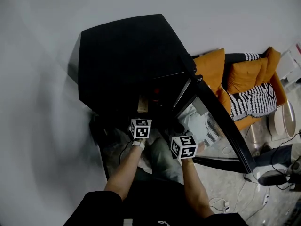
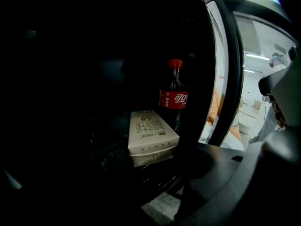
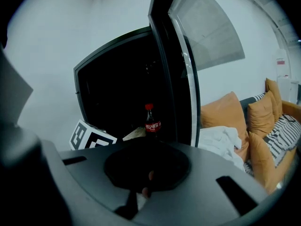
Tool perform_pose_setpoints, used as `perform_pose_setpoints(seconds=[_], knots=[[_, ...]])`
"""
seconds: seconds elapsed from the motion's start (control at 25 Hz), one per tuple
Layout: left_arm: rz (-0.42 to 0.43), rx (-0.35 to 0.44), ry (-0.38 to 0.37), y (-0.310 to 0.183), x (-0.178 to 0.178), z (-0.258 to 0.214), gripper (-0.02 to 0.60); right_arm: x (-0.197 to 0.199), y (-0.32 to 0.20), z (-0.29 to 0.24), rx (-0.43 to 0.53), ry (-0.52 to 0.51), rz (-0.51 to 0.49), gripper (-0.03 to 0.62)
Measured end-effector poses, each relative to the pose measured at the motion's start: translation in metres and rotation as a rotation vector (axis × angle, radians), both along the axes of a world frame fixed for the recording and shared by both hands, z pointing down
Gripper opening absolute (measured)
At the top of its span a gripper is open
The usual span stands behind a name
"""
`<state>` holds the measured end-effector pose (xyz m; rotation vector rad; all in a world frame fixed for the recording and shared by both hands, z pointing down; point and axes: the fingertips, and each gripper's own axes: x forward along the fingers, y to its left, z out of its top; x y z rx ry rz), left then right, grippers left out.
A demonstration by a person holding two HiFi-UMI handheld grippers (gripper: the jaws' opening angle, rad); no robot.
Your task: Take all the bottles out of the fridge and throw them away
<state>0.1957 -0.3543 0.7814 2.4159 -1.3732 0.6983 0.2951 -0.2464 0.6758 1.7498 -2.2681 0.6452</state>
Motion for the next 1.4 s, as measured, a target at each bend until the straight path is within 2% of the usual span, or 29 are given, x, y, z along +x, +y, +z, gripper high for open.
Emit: perform_pose_setpoints(seconds=[0.16,0.48,0.76,1.0,1.16,1.4], knots=[[0.019,-0.007,0.004,0.025,-0.008,-0.034,0.281,-0.005,0.016,-0.031,-0.019,-0.002,0.004,0.002],[0.050,0.009,0.009,0.099,-0.032,-0.152,0.281,-0.019,0.064,-0.132,-0.042,-0.002,0.012,0.002],[0.055,0.073,0.044,0.152,-0.054,-0.250,0.279,-0.030,0.100,-0.195,-0.030,-0.005,0.025,0.002],[0.036,0.139,0.067,0.176,-0.077,-0.301,0.281,-0.048,0.121,-0.215,-0.011,-0.016,0.014,0.002],[-0.005,0.176,0.059,0.191,-0.112,-0.318,0.280,-0.075,0.129,-0.215,-0.006,-0.014,-0.035,0.002],[-0.142,0.210,0.032,0.219,-0.203,-0.328,0.280,-0.153,0.139,-0.212,0.005,-0.017,-0.178,0.002]])
